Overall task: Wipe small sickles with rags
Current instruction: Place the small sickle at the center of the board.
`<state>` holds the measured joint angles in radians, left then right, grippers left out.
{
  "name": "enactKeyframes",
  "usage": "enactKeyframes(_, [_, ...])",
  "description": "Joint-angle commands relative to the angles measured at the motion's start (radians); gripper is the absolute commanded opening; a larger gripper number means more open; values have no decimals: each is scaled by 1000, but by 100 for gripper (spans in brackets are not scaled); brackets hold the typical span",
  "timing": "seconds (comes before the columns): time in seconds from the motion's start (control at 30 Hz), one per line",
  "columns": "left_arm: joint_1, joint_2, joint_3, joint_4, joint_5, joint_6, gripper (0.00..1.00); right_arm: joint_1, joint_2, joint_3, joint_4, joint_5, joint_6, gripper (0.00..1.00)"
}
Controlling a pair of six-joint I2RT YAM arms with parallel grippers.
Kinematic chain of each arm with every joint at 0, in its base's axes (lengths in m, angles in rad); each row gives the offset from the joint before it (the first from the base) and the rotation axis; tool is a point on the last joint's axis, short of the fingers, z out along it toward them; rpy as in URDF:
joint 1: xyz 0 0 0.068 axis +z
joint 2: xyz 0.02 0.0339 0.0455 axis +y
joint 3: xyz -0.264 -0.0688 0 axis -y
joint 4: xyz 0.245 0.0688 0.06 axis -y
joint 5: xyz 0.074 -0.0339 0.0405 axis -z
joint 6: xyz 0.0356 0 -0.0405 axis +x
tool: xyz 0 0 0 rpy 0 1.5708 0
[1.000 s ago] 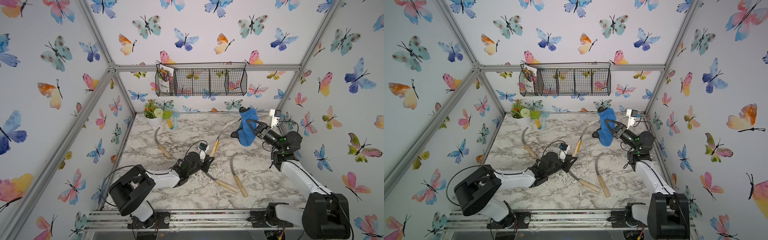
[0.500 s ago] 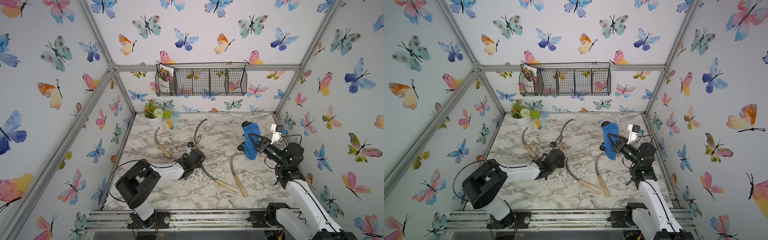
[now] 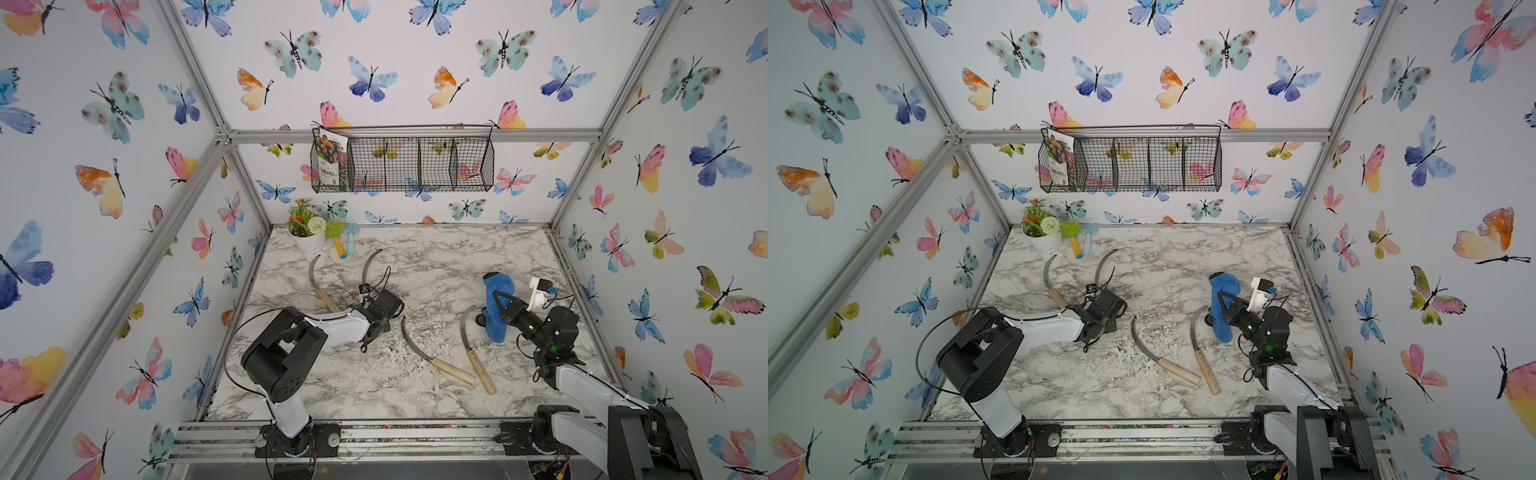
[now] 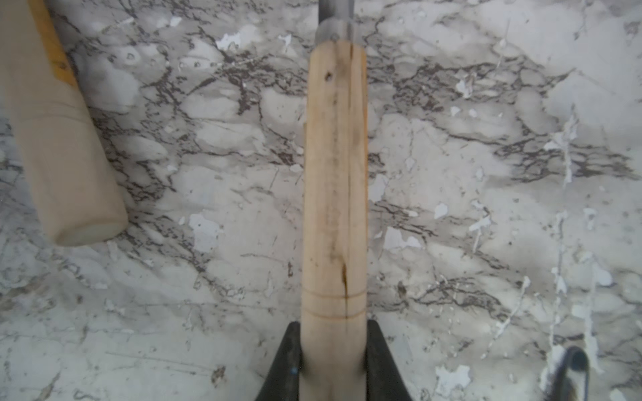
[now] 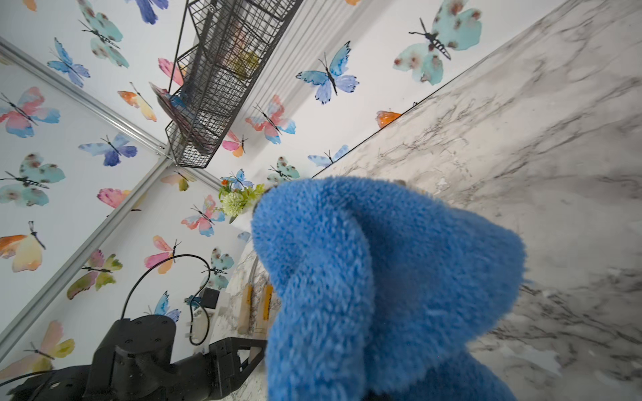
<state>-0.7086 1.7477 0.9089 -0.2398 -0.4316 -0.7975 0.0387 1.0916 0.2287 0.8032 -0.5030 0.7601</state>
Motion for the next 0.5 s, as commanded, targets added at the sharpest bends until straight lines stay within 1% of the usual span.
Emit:
enactKeyframes(0.0, [6, 77, 78, -109, 18, 69, 0, -1, -19, 28, 95, 82, -49, 2])
enactKeyframes(0.1, [6, 141, 157, -174, -16, 110, 0, -1, -42, 16, 109, 70, -44, 2])
enactKeyframes(0.17, [8, 182, 203, -203, -41, 129, 0, -2, -63, 14, 80, 86, -53, 2])
enactKeyframes(0.23, [9, 221, 240, -221, -40, 158, 0, -2, -84, 10, 52, 107, -58, 2])
enactKeyframes(0.3, [9, 257, 280, -240, -29, 182, 1, -2, -91, 3, 65, 98, -58, 3])
enactKeyframes(0.37, [9, 307, 322, -261, -32, 195, 11, -1, -91, 2, 59, 96, -57, 3])
enactKeyframes(0.47, [9, 352, 379, -294, -38, 196, 37, -2, -74, 0, 71, 66, -43, 2])
